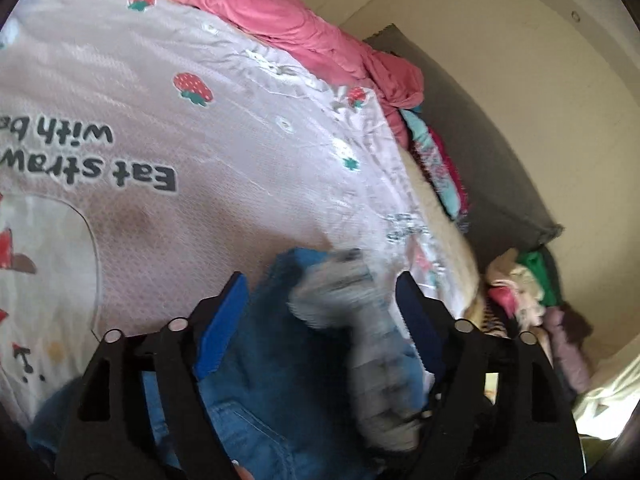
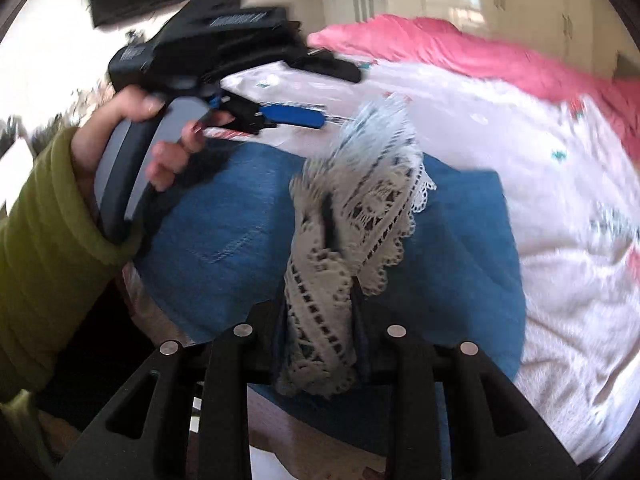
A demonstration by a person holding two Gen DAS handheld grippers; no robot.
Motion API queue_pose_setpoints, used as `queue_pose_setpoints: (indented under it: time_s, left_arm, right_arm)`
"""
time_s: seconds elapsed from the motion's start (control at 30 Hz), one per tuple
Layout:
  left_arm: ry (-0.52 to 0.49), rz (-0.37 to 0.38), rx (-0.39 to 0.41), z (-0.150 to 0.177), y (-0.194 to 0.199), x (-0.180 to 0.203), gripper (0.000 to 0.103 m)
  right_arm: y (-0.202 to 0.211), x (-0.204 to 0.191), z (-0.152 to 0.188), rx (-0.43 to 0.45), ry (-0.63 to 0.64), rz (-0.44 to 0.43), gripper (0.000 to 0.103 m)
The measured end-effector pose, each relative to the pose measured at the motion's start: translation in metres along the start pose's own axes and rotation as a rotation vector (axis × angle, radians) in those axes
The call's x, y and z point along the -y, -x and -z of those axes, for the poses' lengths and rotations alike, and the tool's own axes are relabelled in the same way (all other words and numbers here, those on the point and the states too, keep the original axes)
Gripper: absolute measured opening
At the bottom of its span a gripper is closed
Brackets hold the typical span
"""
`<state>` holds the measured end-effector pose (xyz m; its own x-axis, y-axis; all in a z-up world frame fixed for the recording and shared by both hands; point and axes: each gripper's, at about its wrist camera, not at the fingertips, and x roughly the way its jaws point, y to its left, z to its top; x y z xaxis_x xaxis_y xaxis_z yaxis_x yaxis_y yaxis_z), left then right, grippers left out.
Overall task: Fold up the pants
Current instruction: 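Fold the lace edge over the denim with both grippers and release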
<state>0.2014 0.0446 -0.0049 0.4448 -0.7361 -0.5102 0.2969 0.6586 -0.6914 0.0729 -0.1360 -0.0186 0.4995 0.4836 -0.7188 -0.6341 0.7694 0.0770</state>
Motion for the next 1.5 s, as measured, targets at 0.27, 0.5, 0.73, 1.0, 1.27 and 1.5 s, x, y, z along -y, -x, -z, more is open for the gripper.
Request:
queue_pose_setpoints:
  time_s: [0.27, 0.5, 0.73, 1.0, 1.27, 1.5]
  left_arm:
    - [-0.035, -0.067, -0.098, 0.012, -0.019, 0.002, 0.076]
    - [-0.024, -0.095, -0.113, 0.018, -0.029, -0.004, 0.065]
    - [-0.049, -0.109, -0.116, 0.020, -0.031, 0.001, 0.057]
    - [-0.045, -0.130, -0.105, 0.021, -0.034, 0.000, 0.050]
    - [-0.022, -0.100, -0.033, 0.019, -0.030, 0.003, 0.013]
    - [-0.110, -0.117, 0.013, 0.016, -0.016, 0.018, 0.012]
  right_arm:
    - [0.008, -0.013, 0.013, 0.034, 0.086, 0.003, 0.050]
    - [0.025, -0.008, 0.020, 0.044, 0.047, 0.002, 0.056]
    - [0.021, -0.036, 0.019, 0.032, 0.116, 0.011, 0.056]
    - [0.000, -0.050, 0.028, -0.035, 0.139, 0.074, 0.050]
    - [-0.001, -0.045, 0.027, -0.043, 0.130, 0.069, 0.020]
    - [0.010, -0.058, 0.015, 0.006, 0.138, 0.005, 0.020]
